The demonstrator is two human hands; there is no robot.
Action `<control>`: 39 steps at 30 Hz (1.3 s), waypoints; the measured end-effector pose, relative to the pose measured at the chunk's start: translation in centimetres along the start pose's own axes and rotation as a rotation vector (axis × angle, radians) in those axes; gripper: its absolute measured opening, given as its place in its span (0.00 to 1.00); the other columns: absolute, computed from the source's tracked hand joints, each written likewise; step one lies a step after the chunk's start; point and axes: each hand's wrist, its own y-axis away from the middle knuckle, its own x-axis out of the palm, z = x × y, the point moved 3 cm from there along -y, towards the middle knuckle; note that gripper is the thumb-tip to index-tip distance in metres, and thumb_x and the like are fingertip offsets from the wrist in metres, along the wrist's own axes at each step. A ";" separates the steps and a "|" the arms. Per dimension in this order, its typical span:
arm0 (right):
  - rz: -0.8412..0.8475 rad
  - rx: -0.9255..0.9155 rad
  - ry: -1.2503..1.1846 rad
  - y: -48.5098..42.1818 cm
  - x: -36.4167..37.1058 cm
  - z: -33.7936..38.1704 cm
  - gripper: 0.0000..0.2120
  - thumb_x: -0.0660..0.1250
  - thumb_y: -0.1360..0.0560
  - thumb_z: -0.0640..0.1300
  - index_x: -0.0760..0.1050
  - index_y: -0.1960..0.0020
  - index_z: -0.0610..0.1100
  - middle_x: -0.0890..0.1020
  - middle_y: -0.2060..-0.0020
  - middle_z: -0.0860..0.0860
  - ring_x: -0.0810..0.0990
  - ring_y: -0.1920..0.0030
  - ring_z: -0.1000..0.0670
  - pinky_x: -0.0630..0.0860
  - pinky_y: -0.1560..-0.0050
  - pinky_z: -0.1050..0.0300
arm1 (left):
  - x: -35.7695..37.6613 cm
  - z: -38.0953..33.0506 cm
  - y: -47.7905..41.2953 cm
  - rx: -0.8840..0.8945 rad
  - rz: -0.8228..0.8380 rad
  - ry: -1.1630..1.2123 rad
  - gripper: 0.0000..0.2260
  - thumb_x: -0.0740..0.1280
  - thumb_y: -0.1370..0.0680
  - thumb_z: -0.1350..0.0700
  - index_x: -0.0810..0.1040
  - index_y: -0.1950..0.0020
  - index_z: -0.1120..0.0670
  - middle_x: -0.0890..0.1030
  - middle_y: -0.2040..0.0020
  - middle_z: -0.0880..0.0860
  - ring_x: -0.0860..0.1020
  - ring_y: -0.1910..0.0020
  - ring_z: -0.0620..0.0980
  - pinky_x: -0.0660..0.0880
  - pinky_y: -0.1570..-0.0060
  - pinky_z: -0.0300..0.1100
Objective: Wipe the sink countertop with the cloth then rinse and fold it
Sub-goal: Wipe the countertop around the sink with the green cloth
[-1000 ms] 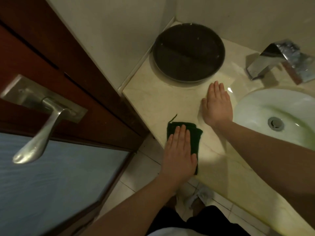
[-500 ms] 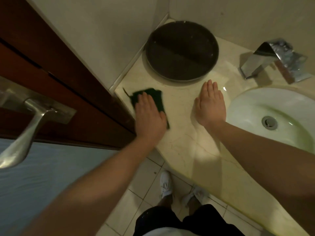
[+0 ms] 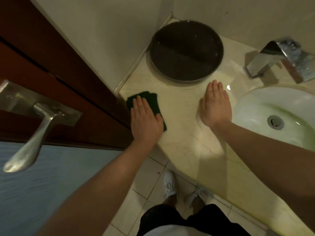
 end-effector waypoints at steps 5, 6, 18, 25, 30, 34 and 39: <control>-0.015 -0.004 -0.012 0.1 -0.2 0.3 0.30 0.45 0.20 0.50 0.45 0.22 0.40 0.49 0.21 0.44 0.46 0.22 0.44 0.46 0.23 0.49 | -1.2 1.3 -5.9 -0.077 -0.045 -0.015 0.32 0.46 0.21 0.47 0.44 0.23 0.64 0.48 0.21 0.62 0.46 0.22 0.58 0.45 0.23 0.52; -0.015 -0.003 -0.015 0.1 -0.2 0.4 0.30 0.45 0.20 0.50 0.45 0.22 0.40 0.50 0.21 0.44 0.46 0.22 0.44 0.46 0.23 0.49 | -1.4 1.2 -6.9 -0.077 -0.051 -0.010 0.32 0.46 0.21 0.47 0.45 0.23 0.64 0.48 0.21 0.62 0.46 0.22 0.58 0.45 0.24 0.52; -0.016 0.001 -0.040 -0.2 -0.2 0.0 0.30 0.47 0.20 0.49 0.45 0.22 0.39 0.49 0.21 0.44 0.45 0.22 0.45 0.44 0.23 0.51 | -0.8 -4.6 -9.1 0.016 -0.059 -0.004 0.32 0.48 0.21 0.48 0.46 0.22 0.64 0.49 0.21 0.62 0.48 0.22 0.58 0.45 0.24 0.52; -0.004 0.007 -0.044 -0.1 -0.4 0.0 0.29 0.46 0.20 0.48 0.45 0.22 0.40 0.48 0.21 0.44 0.45 0.22 0.45 0.44 0.23 0.51 | 0.2 -7.6 -5.3 0.117 -0.065 -0.003 0.33 0.49 0.22 0.47 0.47 0.22 0.65 0.50 0.21 0.63 0.48 0.22 0.59 0.46 0.24 0.52; -0.029 0.006 -0.046 -0.2 -0.3 0.0 0.29 0.47 0.20 0.47 0.46 0.22 0.40 0.49 0.21 0.44 0.46 0.22 0.45 0.44 0.23 0.51 | 0.4 -10.2 -2.7 0.233 -0.039 -0.014 0.32 0.49 0.21 0.46 0.47 0.22 0.64 0.50 0.21 0.63 0.48 0.22 0.59 0.49 0.24 0.54; -0.028 -0.007 -0.136 -0.8 -0.1 -0.4 0.30 0.51 0.22 0.45 0.50 0.22 0.42 0.51 0.22 0.44 0.47 0.22 0.46 0.44 0.25 0.53 | 1.6 -12.4 -1.1 0.435 -0.004 -0.051 0.30 0.47 0.19 0.47 0.46 0.22 0.63 0.49 0.21 0.63 0.47 0.22 0.58 0.48 0.24 0.54; 0.242 -0.045 -0.443 -0.6 -1.5 -1.7 0.26 0.57 0.22 0.41 0.61 0.24 0.44 0.56 0.22 0.46 0.49 0.22 0.47 0.44 0.25 0.57 | 2.4 -12.0 0.6 0.669 0.055 0.032 0.31 0.54 0.21 0.50 0.53 0.23 0.63 0.53 0.21 0.61 0.50 0.22 0.58 0.48 0.24 0.53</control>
